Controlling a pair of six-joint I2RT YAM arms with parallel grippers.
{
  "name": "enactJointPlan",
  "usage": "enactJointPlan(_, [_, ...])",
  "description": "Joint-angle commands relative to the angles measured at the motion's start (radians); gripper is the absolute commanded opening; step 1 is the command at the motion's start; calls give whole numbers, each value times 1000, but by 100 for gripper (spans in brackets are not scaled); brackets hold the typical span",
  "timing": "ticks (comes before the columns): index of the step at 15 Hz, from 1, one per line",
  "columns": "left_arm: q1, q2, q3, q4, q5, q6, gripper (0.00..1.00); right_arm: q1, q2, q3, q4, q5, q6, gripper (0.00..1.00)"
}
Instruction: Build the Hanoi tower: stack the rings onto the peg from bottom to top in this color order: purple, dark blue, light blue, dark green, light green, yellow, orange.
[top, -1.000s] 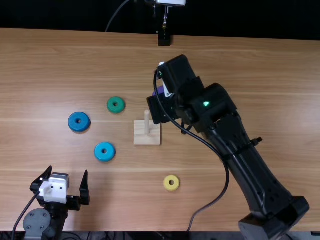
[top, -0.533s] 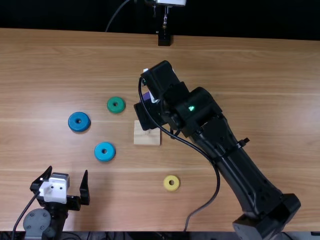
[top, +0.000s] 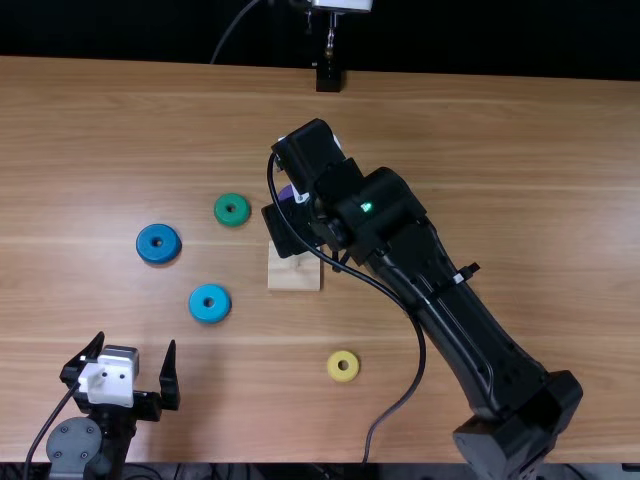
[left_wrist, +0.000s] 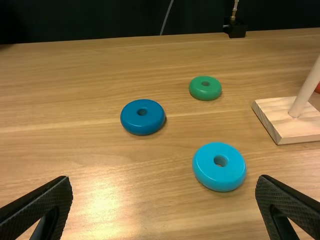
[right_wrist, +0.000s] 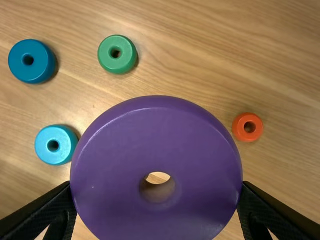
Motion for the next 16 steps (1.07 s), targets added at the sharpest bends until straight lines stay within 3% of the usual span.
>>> enactJointPlan(1, [-7,-12,-108,-76,12,12,100,19,10,30,3,4,5,0])
enactJointPlan(16, [-9,-12,-108,-76,12,12,100,32,64,10,-3,6,5,0])
